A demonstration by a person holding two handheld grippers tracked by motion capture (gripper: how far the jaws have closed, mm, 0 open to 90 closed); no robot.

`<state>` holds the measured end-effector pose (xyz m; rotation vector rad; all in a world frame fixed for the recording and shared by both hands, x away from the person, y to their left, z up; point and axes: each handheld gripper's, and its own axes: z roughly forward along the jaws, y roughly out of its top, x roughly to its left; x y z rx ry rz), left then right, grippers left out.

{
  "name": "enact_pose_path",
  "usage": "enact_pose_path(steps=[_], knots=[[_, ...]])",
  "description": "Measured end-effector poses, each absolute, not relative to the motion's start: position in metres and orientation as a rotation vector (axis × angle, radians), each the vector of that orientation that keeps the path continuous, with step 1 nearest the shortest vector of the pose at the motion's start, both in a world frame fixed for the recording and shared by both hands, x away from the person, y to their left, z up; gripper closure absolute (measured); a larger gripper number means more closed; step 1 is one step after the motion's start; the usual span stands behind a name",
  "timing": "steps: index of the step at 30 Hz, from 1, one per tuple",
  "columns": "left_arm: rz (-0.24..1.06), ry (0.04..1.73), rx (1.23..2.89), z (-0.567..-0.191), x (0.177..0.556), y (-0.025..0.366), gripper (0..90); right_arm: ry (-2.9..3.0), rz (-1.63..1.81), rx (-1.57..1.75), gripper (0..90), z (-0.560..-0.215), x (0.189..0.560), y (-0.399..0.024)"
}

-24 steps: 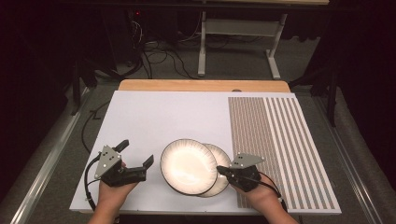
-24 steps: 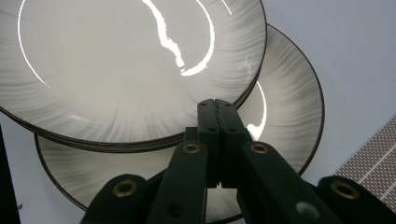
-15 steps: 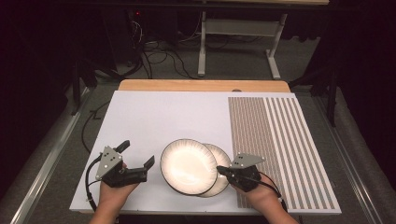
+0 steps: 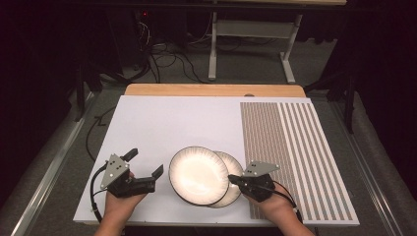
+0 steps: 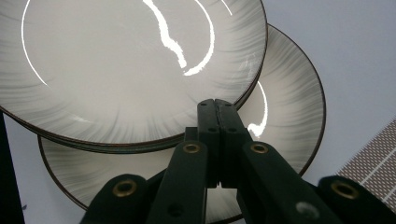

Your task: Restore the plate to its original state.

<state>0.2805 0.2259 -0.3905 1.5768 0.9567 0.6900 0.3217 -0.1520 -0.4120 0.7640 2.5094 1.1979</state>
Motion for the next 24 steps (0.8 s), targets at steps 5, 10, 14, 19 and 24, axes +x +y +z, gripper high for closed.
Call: enact_pose_path(steps=[5,10,14,19,24], knots=[[0.692,0.951,1.575,-0.3894,0.2799,0.2268,0.2,2.509,1.198,0.765,90.0,-0.4119,0.3213,-0.1517],[0.691,0.942,1.580,-0.3892,0.2796,0.2253,0.2,2.510,1.193,0.765,90.0,-0.4116,0.3209,-0.1516],[0.693,0.940,1.576,-0.3885,0.2792,0.2258,0.2,2.509,1.191,0.765,90.0,-0.4116,0.3209,-0.1515],[0.693,0.936,1.581,-0.3886,0.2790,0.2254,0.2,2.509,1.188,0.763,90.0,-0.4114,0.3207,-0.1514],[0.698,0.932,1.578,-0.3881,0.2787,0.2263,0.2,2.509,1.177,0.759,90.0,-0.4108,0.3208,-0.1518]])
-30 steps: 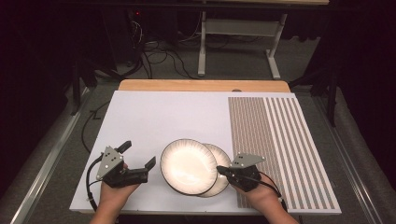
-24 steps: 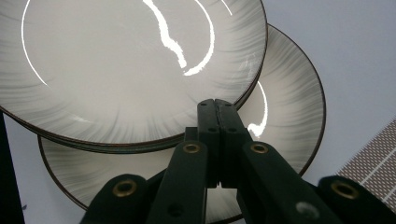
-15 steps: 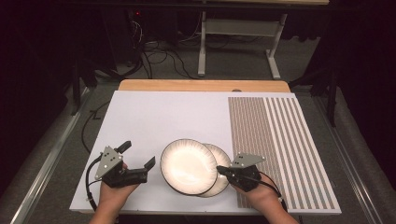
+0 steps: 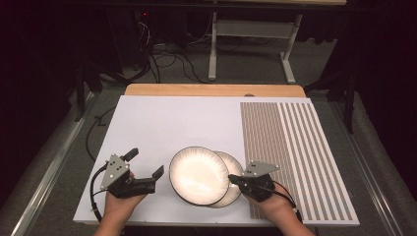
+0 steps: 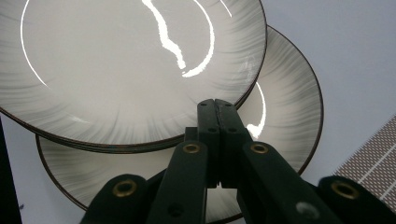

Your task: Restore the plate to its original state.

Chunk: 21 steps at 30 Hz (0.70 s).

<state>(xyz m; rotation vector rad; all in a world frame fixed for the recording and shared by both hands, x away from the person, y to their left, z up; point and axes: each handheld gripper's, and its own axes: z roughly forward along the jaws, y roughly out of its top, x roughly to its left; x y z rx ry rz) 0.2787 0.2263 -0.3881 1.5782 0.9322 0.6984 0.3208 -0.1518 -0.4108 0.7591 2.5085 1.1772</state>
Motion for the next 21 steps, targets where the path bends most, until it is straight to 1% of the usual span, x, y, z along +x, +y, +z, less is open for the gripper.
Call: enact_pose_path(steps=[21], knots=[[0.700,0.926,1.577,-0.3872,0.2780,0.2261,0.2,2.500,1.177,0.752,90.0,-0.4105,0.3205,-0.1530]])
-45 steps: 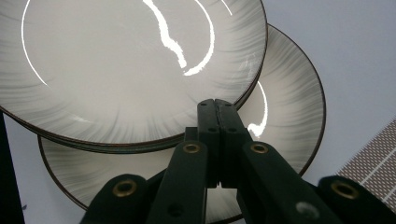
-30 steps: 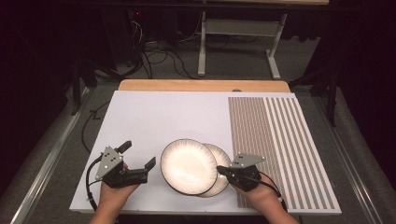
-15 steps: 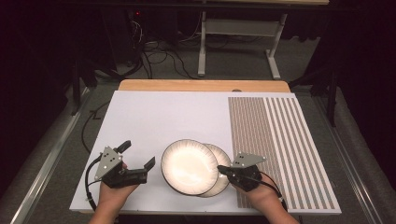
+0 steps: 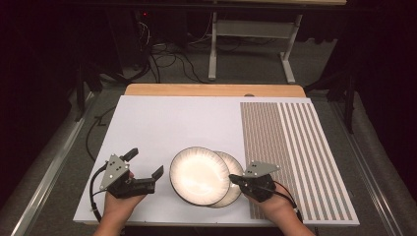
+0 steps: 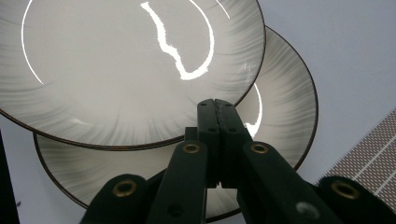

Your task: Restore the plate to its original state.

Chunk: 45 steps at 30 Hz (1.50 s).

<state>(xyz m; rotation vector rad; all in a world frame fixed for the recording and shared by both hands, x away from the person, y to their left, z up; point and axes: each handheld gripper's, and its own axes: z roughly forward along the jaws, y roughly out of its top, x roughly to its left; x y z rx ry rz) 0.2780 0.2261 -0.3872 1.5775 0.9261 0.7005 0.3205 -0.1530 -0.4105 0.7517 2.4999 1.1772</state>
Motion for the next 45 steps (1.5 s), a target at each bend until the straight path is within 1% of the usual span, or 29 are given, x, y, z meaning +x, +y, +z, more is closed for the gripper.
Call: enact_pose_path(steps=[19,45], knots=[[0.716,0.935,1.573,-0.386,0.277,0.229,0.2,2.503,1.168,0.764,90.0,-0.410,0.321,-0.156],[0.711,0.932,1.582,-0.387,0.277,0.229,0.2,2.466,1.154,0.801,90.0,-0.405,0.325,-0.171]])
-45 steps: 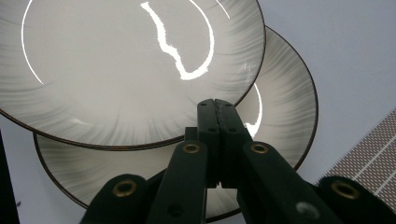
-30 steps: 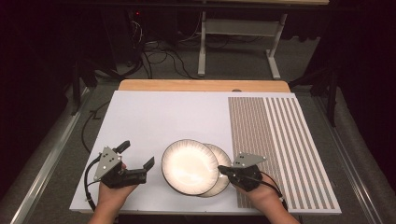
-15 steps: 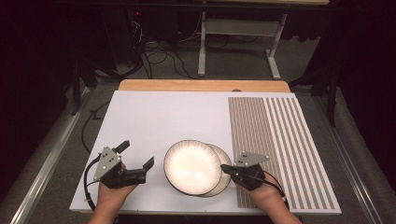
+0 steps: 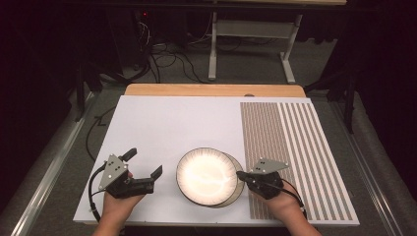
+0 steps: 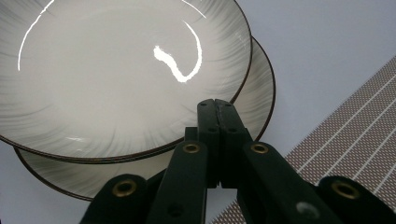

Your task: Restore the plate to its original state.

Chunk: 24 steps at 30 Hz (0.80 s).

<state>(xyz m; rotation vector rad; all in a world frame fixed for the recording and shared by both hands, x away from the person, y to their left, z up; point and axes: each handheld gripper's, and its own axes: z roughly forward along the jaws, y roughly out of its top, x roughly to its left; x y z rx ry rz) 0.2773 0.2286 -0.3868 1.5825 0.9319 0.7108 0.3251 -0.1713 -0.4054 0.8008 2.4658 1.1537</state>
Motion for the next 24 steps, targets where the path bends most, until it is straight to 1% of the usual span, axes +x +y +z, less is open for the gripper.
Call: enact_pose_path(steps=[24], knots=[[0.712,0.929,1.585,-0.3864,0.2769,0.2282,0.6,2.448,1.141,0.809,90.0,-0.4034,0.3247,-0.1759]])
